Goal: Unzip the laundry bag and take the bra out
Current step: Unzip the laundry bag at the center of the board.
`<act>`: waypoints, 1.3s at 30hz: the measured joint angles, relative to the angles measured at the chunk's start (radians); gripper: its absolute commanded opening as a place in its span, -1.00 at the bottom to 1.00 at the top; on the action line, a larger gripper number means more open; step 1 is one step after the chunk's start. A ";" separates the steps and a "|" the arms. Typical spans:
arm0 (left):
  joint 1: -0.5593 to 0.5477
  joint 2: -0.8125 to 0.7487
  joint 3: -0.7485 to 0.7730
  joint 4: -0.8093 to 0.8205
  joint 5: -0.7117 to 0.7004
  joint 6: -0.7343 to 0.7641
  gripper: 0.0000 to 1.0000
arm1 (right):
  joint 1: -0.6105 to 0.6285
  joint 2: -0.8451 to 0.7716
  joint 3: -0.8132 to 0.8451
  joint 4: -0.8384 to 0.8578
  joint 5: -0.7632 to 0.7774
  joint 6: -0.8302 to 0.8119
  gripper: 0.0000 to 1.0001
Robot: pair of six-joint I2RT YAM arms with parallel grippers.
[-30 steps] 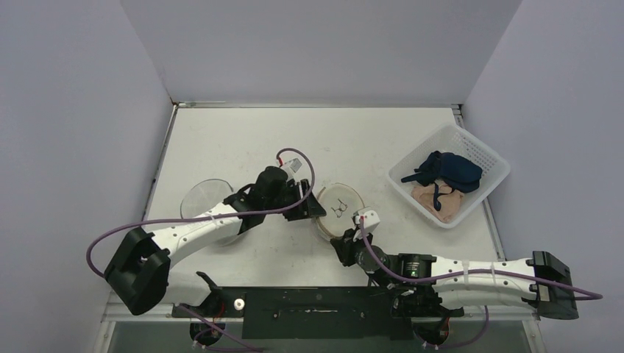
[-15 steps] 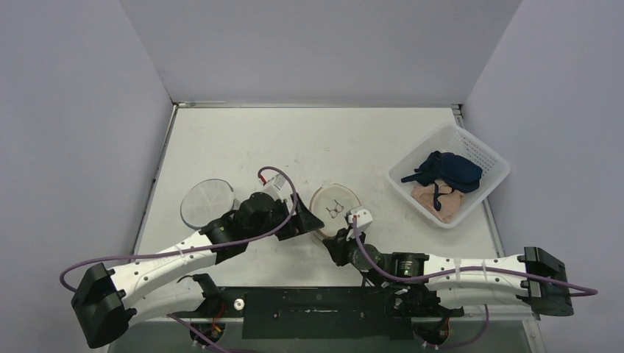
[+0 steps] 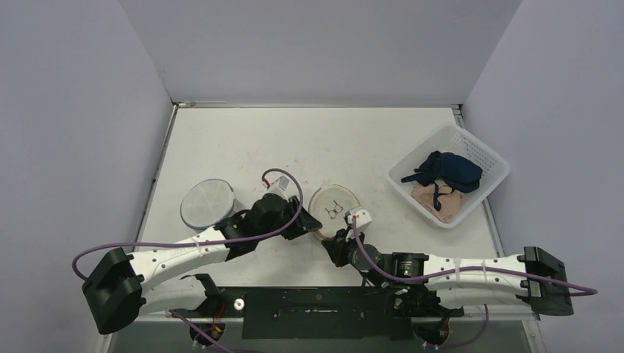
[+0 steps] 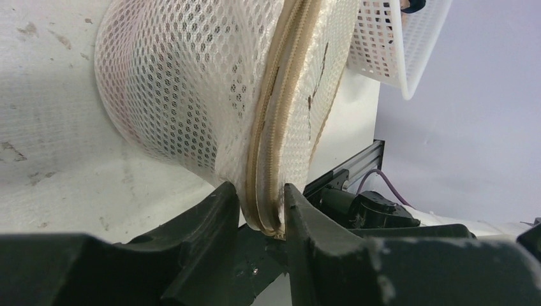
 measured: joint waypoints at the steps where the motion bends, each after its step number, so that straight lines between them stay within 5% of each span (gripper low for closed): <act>1: 0.000 0.003 0.000 0.000 -0.005 -0.001 -0.54 | 0.000 -0.002 0.000 -0.001 0.000 0.000 -0.89; 14: 0.000 0.006 0.003 0.014 -0.014 0.011 -1.00 | 0.000 -0.112 -0.002 -0.110 0.029 0.038 -0.89; 26: 0.023 0.010 0.008 0.012 0.022 0.064 -1.00 | 0.000 -0.219 -0.053 -0.296 0.119 0.161 -0.89; 34: 0.135 0.107 0.133 -0.006 0.226 0.201 -1.00 | 0.002 -0.245 -0.058 -0.267 0.111 0.119 -0.89; 36: 0.166 0.144 0.180 -0.015 0.285 0.237 -0.89 | 0.005 -0.230 -0.058 -0.239 0.106 0.103 -0.89; 39: 0.193 0.234 0.284 -0.042 0.360 0.293 -0.45 | 0.007 -0.188 -0.056 -0.184 0.103 0.079 -0.89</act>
